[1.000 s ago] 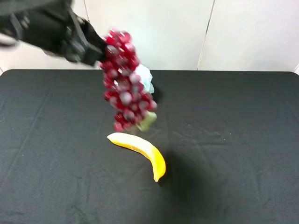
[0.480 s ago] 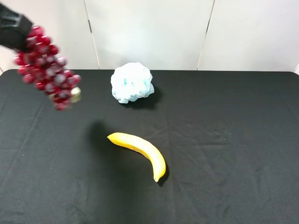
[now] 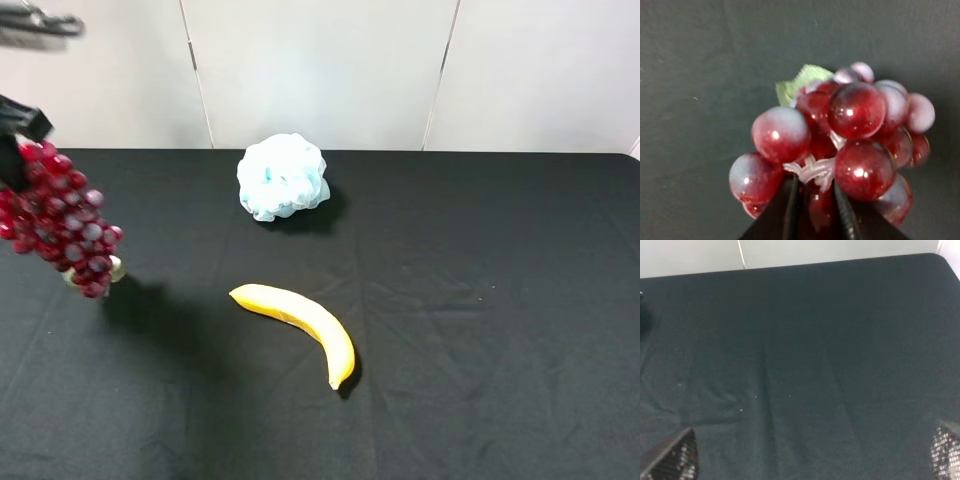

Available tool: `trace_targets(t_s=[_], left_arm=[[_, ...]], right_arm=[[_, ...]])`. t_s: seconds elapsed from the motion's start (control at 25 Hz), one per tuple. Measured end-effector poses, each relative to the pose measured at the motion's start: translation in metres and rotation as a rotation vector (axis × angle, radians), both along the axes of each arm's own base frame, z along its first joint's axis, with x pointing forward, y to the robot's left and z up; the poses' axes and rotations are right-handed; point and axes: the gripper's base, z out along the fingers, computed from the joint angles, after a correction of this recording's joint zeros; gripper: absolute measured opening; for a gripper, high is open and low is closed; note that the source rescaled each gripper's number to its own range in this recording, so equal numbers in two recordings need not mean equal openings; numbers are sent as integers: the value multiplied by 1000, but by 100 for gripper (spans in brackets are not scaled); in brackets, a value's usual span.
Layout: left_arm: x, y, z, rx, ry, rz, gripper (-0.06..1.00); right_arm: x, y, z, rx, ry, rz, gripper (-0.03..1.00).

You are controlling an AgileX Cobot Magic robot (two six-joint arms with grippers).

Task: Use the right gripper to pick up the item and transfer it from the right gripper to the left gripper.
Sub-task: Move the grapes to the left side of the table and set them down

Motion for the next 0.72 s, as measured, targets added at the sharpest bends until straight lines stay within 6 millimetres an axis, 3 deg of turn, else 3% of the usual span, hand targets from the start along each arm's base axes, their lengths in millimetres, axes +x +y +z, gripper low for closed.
trace_targets(t_s=[0.24, 0.72], left_arm=[[26, -5, -40, -5, 103, -36, 0], [80, -14, -92, -61, -87, -4, 0]], right_arm=[[0, 0, 0, 0, 0, 0, 100], [0, 0, 0, 0, 0, 0, 100]])
